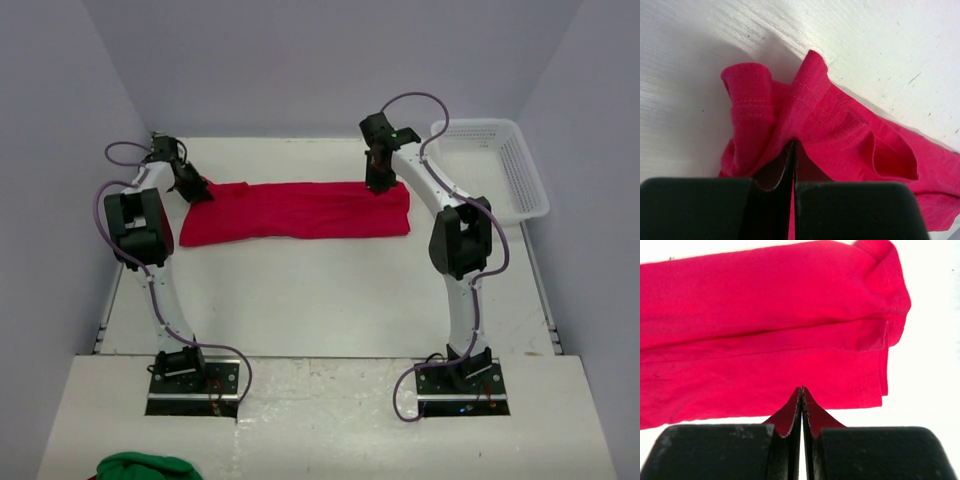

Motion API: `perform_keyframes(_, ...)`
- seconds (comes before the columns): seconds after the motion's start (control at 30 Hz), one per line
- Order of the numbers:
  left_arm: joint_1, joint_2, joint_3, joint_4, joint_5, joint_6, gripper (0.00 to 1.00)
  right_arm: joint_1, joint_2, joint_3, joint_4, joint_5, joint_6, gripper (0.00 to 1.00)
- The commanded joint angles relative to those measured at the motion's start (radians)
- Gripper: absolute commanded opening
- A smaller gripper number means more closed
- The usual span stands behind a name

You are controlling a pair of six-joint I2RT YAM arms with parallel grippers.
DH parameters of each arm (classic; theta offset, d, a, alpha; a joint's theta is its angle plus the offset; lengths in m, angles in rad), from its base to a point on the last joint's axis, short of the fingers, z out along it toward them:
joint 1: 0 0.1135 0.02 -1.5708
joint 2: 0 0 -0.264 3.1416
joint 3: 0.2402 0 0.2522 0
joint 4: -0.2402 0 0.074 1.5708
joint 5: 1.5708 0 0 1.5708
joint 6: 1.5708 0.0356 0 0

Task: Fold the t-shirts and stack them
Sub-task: Rotate the tshirt 90 degrees

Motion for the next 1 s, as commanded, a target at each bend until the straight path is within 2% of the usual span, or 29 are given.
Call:
perform_keyframes(0.0, 0.02, -0.028, 0.036, -0.031, -0.038, 0.04, 0.0, -0.021, 0.025, 0.048, -0.02, -0.021, 0.001, 0.0)
perform_keyframes(0.17, 0.016, -0.073, 0.022, -0.008, 0.056, 0.04, 0.0, -0.038, 0.083, 0.059, -0.023, -0.027, 0.008, 0.0)
perform_keyframes(0.53, -0.048, -0.258, -0.022, 0.081, 0.153, 0.023, 0.0, -0.097, 0.165, 0.101, 0.001, -0.081, 0.009, 0.0)
perform_keyframes(0.77, -0.121, -0.323, -0.057, 0.107, 0.168, 0.034, 0.0, -0.141, 0.214, 0.151, -0.002, -0.105, 0.011, 0.0)
perform_keyframes(0.97, -0.167, -0.344, -0.057, 0.102, 0.154, 0.031, 0.0, -0.17, 0.248, 0.217, -0.064, -0.197, 0.032, 0.0)
